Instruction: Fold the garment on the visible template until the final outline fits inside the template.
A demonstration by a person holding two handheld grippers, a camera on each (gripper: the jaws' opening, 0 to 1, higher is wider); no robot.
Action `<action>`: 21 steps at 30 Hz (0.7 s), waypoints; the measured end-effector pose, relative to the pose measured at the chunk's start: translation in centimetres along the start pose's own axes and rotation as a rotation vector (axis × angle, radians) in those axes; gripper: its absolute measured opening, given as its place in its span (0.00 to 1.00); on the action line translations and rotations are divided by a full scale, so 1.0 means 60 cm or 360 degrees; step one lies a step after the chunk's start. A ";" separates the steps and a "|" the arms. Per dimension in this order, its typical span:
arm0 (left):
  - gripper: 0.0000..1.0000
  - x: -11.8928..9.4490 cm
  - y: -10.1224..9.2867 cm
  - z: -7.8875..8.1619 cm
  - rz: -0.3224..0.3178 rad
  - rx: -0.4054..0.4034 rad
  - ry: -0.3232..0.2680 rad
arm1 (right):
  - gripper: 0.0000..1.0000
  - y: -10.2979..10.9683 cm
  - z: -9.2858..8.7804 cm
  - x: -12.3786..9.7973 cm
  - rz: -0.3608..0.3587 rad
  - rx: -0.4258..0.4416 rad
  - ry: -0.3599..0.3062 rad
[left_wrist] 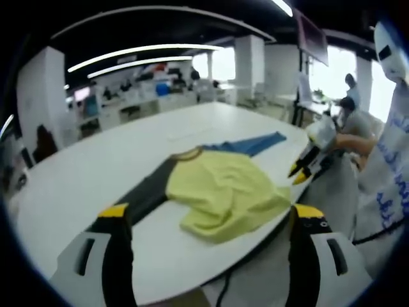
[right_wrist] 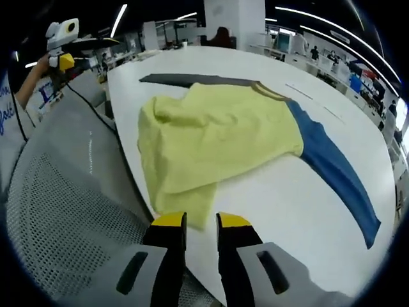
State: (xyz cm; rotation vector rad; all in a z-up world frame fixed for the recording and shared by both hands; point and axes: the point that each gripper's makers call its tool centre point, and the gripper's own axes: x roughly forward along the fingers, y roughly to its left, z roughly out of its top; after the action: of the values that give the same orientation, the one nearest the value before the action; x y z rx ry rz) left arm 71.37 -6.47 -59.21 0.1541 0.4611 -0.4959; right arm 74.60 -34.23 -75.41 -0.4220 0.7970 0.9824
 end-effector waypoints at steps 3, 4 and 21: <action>0.98 -0.004 0.001 0.002 0.0009 -0.0003 -0.0004 | 0.14 -0.002 -0.004 0.006 -0.0007 -0.0014 0.0033; 0.98 -0.006 0.002 0.003 0.0014 -0.0002 -0.0007 | 0.13 -0.003 -0.004 0.008 -0.0002 -0.0013 0.0038; 0.97 -0.012 0.000 0.004 0.0016 -0.0017 -0.0015 | 0.11 -0.004 -0.025 0.030 0.0031 0.0040 0.0106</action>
State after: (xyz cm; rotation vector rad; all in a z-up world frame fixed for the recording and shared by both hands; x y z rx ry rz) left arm 70.89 -6.20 -58.67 0.1433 0.4534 -0.4841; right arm 74.77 -34.26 -77.76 -0.4278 0.8739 0.9794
